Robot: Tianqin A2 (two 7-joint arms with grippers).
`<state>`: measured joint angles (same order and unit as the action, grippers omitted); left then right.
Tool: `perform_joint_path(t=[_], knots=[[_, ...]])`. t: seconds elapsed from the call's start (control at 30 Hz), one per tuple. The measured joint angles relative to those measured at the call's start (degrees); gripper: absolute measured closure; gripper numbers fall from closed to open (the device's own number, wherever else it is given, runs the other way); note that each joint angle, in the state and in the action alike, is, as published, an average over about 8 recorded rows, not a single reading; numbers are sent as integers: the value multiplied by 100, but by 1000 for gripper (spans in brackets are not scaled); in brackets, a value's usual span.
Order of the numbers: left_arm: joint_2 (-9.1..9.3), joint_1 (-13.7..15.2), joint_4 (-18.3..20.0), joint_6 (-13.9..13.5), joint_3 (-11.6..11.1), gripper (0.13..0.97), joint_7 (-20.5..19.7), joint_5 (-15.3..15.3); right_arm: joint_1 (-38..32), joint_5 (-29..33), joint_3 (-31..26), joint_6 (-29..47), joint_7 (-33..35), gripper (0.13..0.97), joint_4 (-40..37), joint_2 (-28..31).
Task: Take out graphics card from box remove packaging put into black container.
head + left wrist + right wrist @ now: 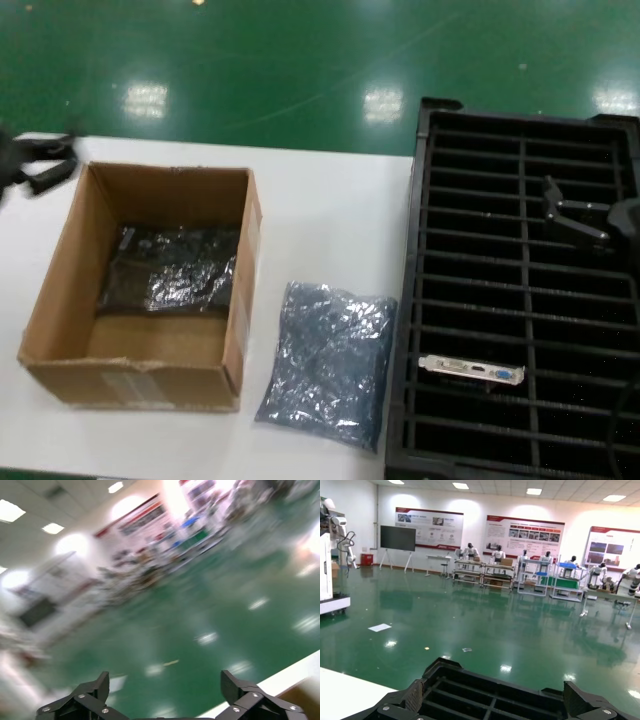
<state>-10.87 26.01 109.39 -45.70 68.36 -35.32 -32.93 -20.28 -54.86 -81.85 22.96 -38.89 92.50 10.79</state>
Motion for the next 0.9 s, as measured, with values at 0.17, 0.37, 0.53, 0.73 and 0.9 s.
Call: perform_joint_path(t=[0.17,0.37,0.53,0.73,0.9], knots=[[91,-202,31,534,-78,303,473,167,48,-113,-23,-54,90,129,-2,15],[29,-335,-88,736,95,244,613,-331,173,-413,-84,-196,332,129,-7,55],[-18,-493,-207,1005,252,200,819,-804,304,-724,-147,-344,584,129,-13,96],[-75,-688,-351,1333,443,152,1068,-1376,463,-1101,-224,-524,887,129,-19,146],[-123,-853,-474,1614,607,137,1282,-1866,599,-1425,-290,-678,1148,129,-25,189]])
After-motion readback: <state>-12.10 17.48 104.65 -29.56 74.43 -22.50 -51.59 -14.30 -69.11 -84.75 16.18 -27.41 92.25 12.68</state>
